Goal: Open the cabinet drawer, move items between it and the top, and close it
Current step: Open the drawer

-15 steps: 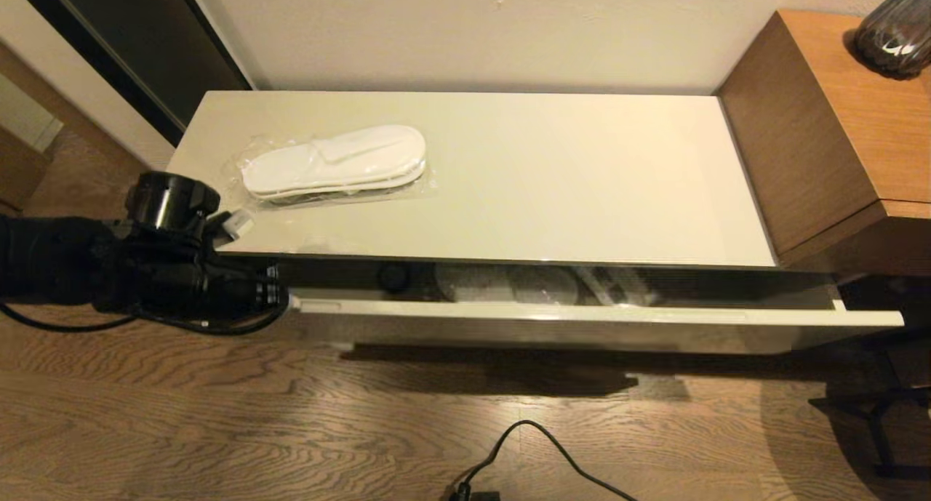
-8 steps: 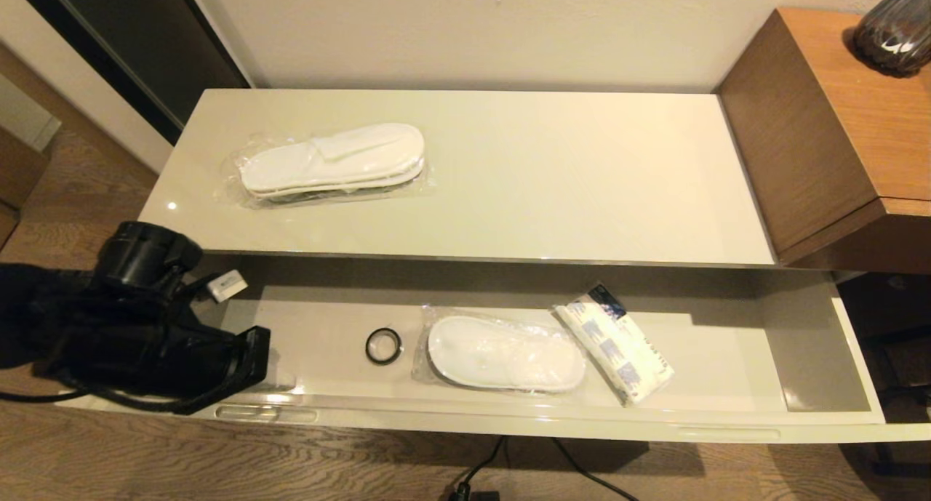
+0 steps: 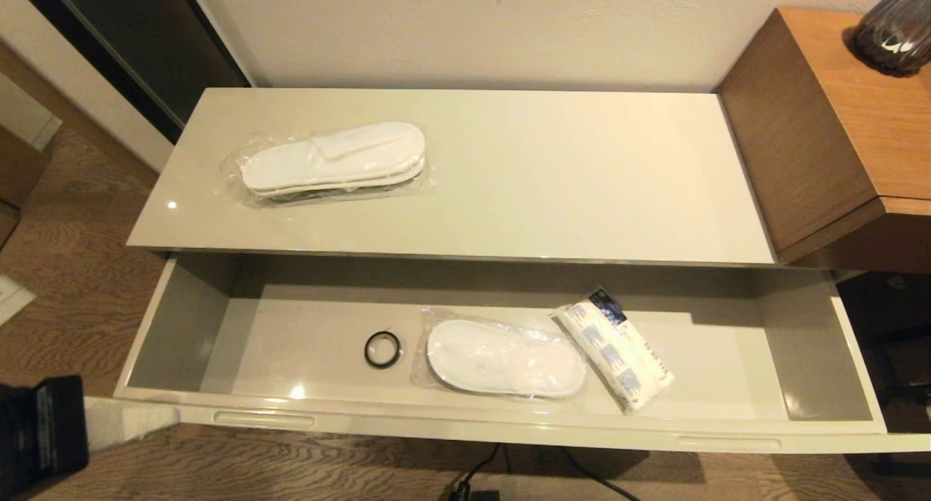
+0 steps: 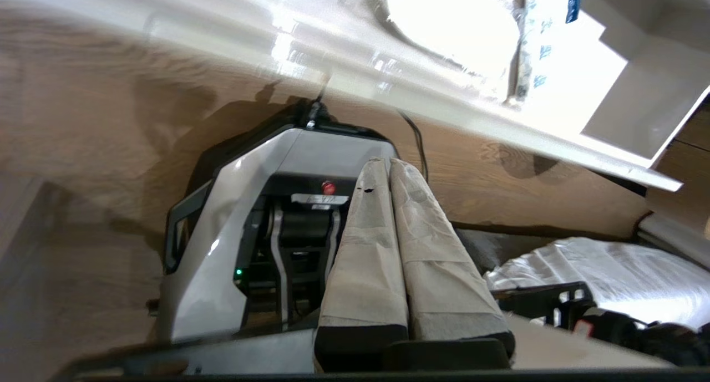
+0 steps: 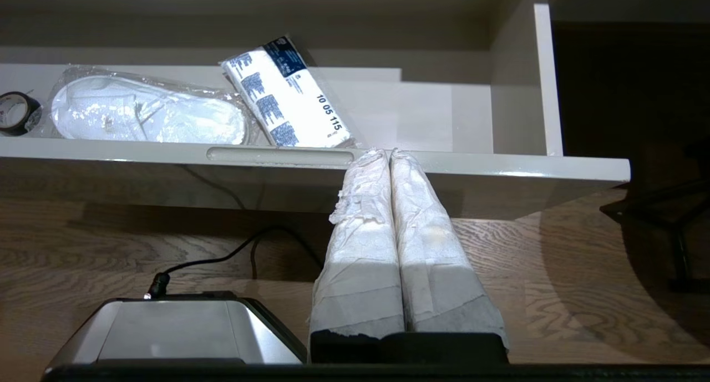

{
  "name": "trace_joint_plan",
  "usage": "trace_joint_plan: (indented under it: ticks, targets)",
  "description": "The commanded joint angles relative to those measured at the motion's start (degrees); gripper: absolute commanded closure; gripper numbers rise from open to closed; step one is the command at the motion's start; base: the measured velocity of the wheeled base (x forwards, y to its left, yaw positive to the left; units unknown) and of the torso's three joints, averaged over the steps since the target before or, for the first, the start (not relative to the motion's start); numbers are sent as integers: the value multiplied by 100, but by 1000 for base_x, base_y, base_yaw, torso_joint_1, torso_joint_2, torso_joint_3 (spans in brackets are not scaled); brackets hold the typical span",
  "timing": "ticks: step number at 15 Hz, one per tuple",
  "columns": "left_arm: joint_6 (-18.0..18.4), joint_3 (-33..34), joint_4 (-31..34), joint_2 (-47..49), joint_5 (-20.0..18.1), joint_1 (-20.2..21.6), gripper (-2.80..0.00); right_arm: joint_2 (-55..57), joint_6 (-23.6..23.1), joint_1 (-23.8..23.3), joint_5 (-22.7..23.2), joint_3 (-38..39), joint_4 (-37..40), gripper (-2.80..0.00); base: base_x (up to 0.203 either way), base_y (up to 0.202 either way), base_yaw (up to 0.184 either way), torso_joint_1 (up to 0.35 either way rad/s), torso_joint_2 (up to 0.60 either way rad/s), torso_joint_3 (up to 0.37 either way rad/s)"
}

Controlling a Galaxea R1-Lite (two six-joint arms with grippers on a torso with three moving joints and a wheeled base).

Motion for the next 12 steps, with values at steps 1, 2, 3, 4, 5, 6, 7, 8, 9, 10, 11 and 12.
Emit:
trace_joint_plan:
  ticks: [1,2,3,4,5,6,7,8,9,10,11,12]
  targets:
    - [-24,411,29,-764,99,13,0,6,-6,2,2,0,-3,0,0,0,0,0,0,0]
    - [-21,551,23,-763,216,15,0,9,-6,2,2,0,-3,0,0,0,0,0,0,0]
    - [-14,606,-39,-699,251,14,0,0,-6,2,2,0,2,0,0,0,0,0,0,0]
    - [-14,686,-266,-449,290,22,0,0,-6,2,2,0,-3,0,0,0,0,0,0,0]
    - [-13,761,-533,-38,340,33,0,0,-6,2,2,0,-3,0,0,0,0,0,0,0]
    - [-9,823,-1020,522,431,42,0,1,-6,2,2,0,-3,0,0,0,0,0,0,0]
    - [-7,870,-1569,1103,520,49,0,0,-2,2,2,0,-3,0,0,0,0,0,0,0]
    - [-2,886,-2035,1658,584,54,0,0,-6,2,2,0,-3,0,0,0,0,0,0,0]
    - [6,886,-2473,2164,641,58,0,0,-6,2,2,0,-3,0,0,0,0,0,0,0]
    - [26,866,-2831,2638,686,59,0,9,3,2,2,0,5,0,0,0,0,0,0,0]
    - [41,837,-3102,2980,731,59,0,0,3,2,2,0,-3,0,0,0,0,0,0,0]
    - [46,790,-3383,3340,789,61,0,9,-6,2,2,0,-3,0,0,0,0,0,0,0]
